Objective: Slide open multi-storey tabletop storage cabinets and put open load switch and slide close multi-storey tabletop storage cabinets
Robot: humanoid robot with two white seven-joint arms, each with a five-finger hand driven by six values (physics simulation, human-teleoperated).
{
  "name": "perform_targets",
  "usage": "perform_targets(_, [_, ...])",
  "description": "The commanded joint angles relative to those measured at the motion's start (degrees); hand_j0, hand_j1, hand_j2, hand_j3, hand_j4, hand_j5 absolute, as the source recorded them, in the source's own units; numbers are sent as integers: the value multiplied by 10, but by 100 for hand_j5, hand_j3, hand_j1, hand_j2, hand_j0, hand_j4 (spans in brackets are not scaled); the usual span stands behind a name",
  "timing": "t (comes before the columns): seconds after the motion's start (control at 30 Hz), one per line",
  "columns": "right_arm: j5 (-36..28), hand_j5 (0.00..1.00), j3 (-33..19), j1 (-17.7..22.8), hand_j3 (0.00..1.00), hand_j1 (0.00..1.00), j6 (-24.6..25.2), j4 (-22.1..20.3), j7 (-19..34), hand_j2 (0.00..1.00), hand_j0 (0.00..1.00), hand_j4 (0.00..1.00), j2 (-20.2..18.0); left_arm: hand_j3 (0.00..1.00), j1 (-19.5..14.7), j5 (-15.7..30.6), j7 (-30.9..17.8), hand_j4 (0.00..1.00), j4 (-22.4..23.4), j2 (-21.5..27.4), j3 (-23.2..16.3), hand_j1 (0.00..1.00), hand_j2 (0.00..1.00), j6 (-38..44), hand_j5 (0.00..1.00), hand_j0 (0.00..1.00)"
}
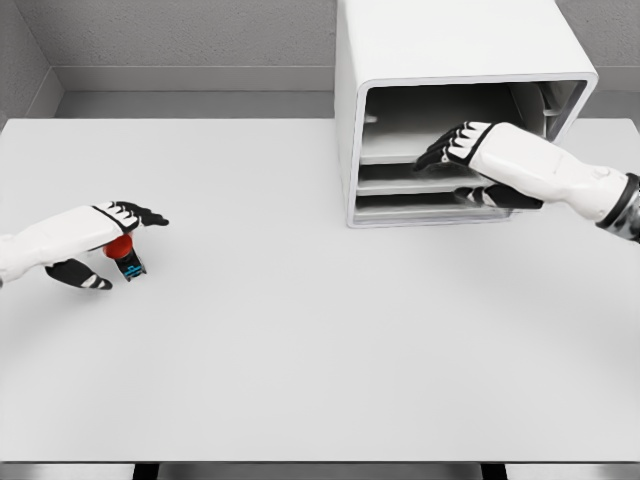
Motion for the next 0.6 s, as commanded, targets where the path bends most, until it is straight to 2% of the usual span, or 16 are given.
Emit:
perform_targets(0.0, [-4,75,0,0,75,75,0,19,9,75,75,75,16,100,0,2,0,100,12,-9,0,100,100,1,100,100])
perform_targets(0.23, [-3,75,0,-11,75,75,0,48,9,75,75,75,42,100,-6,-6,0,100,34,-9,-1,100,100,1,100,100])
perform_targets(0.4, [-2,75,-1,-25,75,75,0,85,29,75,75,75,69,86,-6,-5,1,86,32,-9,-1,86,86,1,86,86])
perform_targets(0.43, [-2,75,-1,-33,75,75,0,99,29,75,75,75,75,79,-5,-5,1,79,29,-8,-1,79,79,1,79,79])
perform_targets(0.57, [-2,77,-1,-42,77,77,0,129,29,77,77,77,81,73,-5,-4,1,73,28,-6,0,73,73,1,73,73])
